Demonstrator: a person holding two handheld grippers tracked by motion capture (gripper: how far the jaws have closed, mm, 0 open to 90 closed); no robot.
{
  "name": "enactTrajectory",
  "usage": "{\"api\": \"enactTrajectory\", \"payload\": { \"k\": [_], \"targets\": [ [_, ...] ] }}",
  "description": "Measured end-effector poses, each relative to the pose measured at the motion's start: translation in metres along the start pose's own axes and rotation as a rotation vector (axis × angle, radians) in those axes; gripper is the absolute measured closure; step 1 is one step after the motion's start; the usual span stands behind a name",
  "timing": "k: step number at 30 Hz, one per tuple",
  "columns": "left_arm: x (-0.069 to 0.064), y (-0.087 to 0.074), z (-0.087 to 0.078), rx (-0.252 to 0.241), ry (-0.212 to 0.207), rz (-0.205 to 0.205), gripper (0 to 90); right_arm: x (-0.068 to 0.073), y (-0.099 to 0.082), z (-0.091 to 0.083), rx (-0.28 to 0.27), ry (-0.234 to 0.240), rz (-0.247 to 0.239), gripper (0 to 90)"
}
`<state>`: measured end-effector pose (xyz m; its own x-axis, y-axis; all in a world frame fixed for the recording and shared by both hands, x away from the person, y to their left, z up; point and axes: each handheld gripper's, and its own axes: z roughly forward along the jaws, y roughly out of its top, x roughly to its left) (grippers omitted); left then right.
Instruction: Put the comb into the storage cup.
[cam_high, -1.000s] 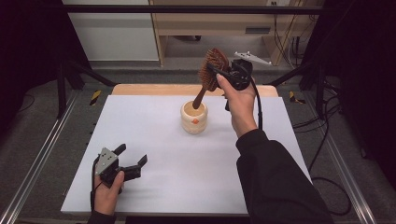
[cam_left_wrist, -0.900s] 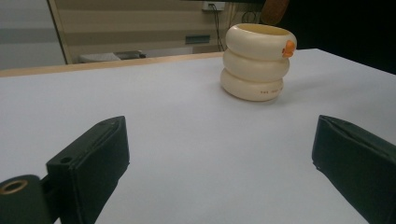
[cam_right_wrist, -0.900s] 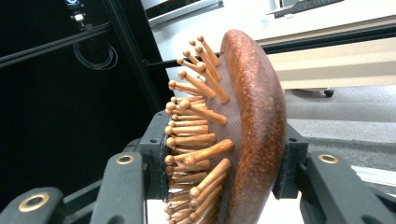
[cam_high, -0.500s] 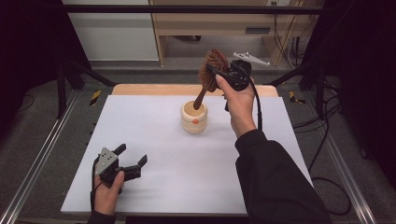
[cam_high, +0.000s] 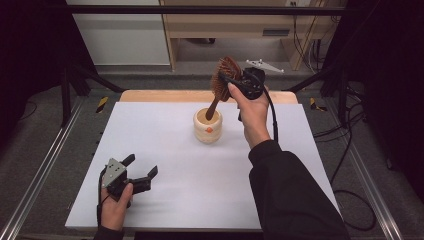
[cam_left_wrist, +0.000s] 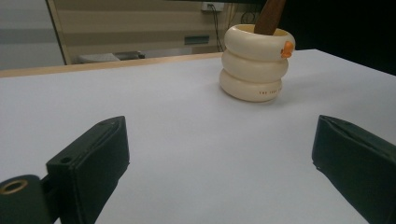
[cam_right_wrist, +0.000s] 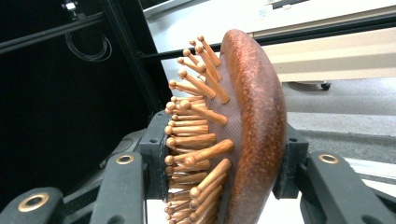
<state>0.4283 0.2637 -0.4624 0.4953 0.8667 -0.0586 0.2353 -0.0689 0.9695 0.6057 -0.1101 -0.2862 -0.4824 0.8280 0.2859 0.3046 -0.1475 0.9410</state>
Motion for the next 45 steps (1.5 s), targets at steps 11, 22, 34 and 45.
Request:
{"api": "enactTrajectory", "payload": {
  "k": [11,22,34,45],
  "targets": [
    [0.0,0.0,0.0,0.0,0.001,-0.001,4.1,0.0,-0.007,0.004,0.02,-0.005,-0.01,50.7],
    [0.0,0.0,0.0,0.0,0.001,-0.002,4.1,0.0,-0.016,0.01,0.033,-0.003,-0.004,50.7],
    [0.0,0.0,0.0,0.001,0.001,0.0,4.0,-0.003,-0.025,0.013,0.045,-0.003,0.003,50.6],
    [0.0,0.0,-0.001,-0.002,0.004,-0.006,4.0,-0.003,-0.032,0.023,0.041,0.004,0.023,50.6]
  ]
}}
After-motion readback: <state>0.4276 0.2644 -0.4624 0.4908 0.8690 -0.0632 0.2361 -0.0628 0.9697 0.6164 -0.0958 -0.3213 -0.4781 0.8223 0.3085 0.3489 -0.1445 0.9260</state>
